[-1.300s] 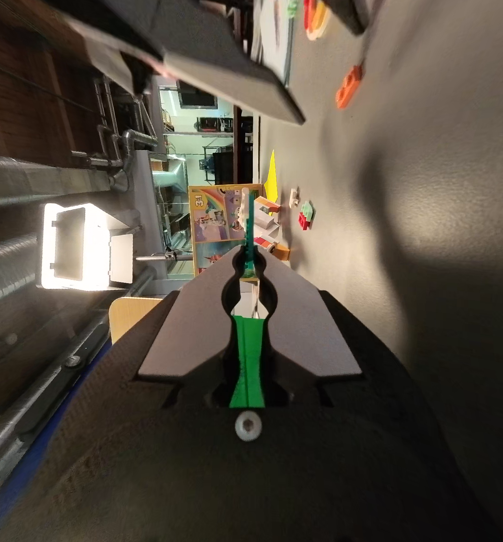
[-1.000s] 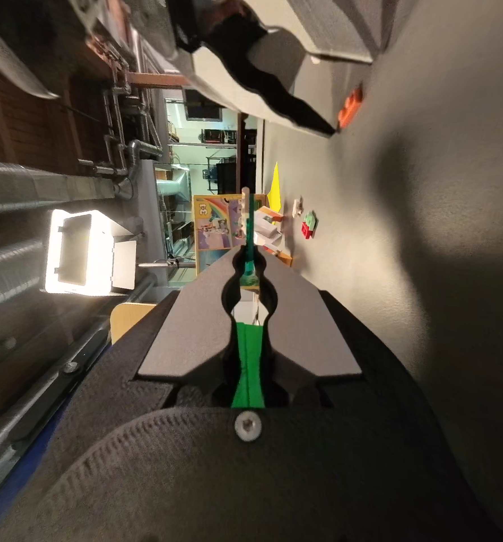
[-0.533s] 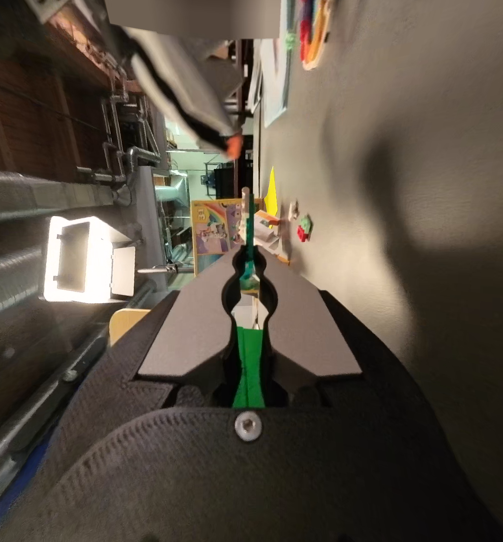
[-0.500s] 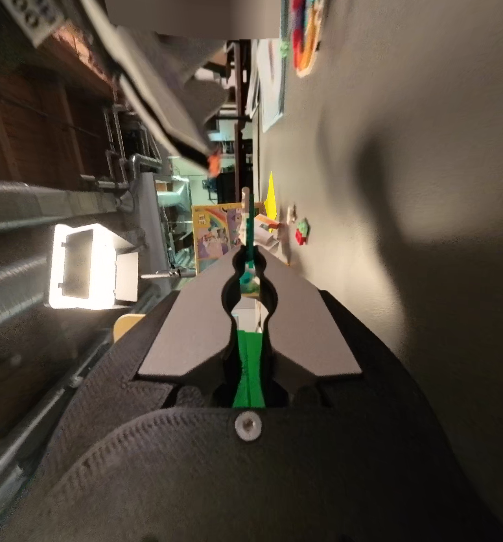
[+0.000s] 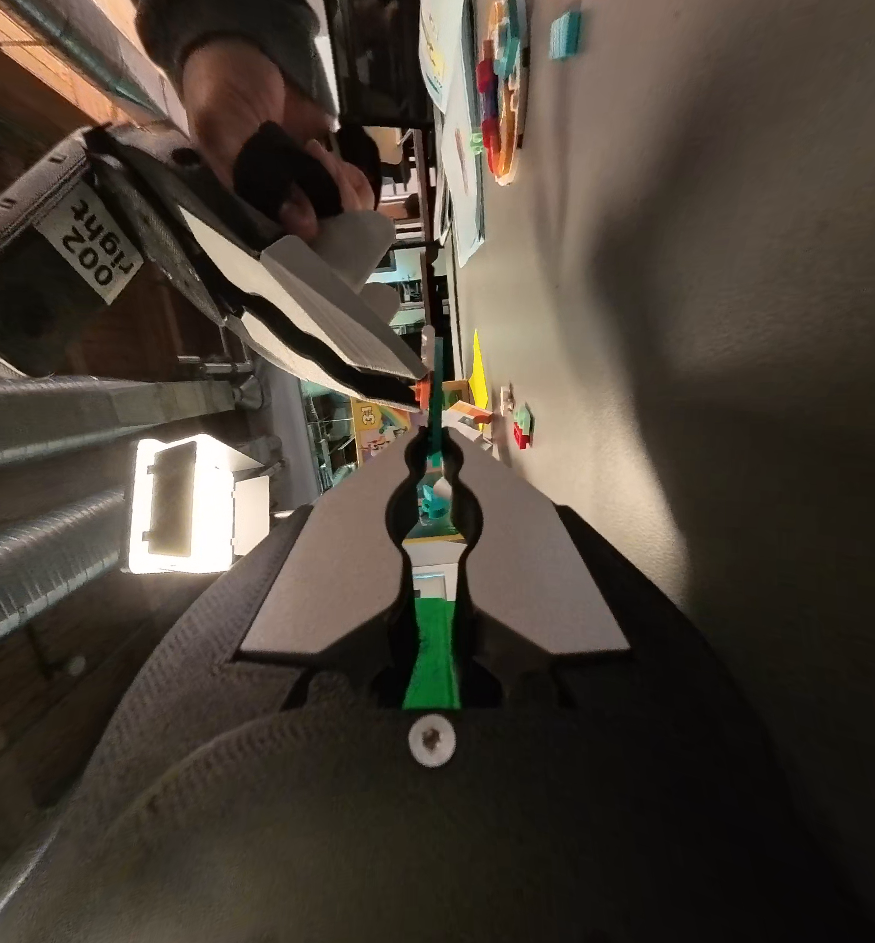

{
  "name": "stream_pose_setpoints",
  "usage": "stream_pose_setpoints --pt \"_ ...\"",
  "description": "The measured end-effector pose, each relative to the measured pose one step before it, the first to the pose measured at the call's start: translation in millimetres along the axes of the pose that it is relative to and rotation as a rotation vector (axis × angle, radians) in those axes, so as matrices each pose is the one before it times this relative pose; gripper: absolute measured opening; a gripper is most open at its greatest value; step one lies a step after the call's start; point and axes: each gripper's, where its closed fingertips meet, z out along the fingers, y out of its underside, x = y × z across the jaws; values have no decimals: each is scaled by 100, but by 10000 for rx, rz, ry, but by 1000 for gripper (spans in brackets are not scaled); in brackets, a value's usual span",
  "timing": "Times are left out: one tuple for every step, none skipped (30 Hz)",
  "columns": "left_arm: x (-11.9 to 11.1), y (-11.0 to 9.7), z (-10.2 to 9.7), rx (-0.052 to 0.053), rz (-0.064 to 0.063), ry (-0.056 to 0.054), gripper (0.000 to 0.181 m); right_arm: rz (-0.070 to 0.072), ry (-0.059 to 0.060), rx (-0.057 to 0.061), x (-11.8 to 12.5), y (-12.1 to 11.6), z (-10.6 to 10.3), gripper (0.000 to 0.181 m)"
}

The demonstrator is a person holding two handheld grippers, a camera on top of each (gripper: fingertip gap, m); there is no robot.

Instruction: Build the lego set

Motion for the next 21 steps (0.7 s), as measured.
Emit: stream_pose_setpoints --pt "-4 -42 -7 10 4 0 3 -25 35 -42 90 38 -21 14" --pt "6 -29 2 7 5 7 3 -1 -8 -38 3 32 9 14" --pt "23 -21 -14 9 12 15 3 14 -47 -36 -53 17 36 14" --pt "25 -2 4 -7 14 19 3 12 -9 -40 -16 25 57 14" --pt "-31 2 -4 -18 23 -23 3 7 12 -48 18 64 66 14" --pt "-34 -42 -8 10 10 -11 3 37 -9 -51 -10 83 79 15" --pt "77 18 18 -16 -13 50 3 67 -6 -17 -24 51 75 18" --pt "44 61 40 -46 20 24 3 63 2 11 -23 19 45 21" --pt "-15 11 14 -12 34 -21 3 24 101 32 55 -8 -3 26" --pt "80 -53 -5 27 -23 60 3 -24 164 68 87 -47 -82 32" --pt "92 38 27 -13 -69 89 3 -26 267 160 119 -199 -170 37" --pt "-57 122 43 -63 -77 -5 3 -50 397 233 149 -312 -226 42" --pt "-57 116 29 -39 -118 14 3 -157 517 146 151 -201 -189 45" --pt "-3 98 48 -37 -139 52 3 -343 670 40 113 -92 -94 49" --pt "-155 184 56 -99 -106 -51 3 -434 837 -30 125 -56 7 52" --pt "-122 244 73 -136 -119 -25 3 -577 930 -200 68 75 95 54" --pt "-14 191 85 -83 -135 49 3 -756 864 -257 -150 71 119 55" --pt "-41 123 40 -56 -115 17 3 -820 1000 -344 71 66 98 55" --pt "-77 110 32 -53 -83 -14 3 -902 868 -410 4 87 96 55" --pt "44 73 56 -36 -53 52 3 -834 733 -420 6 74 101 54" --pt "206 56 74 -41 -14 125 3 -697 547 -384 -50 86 112 52"
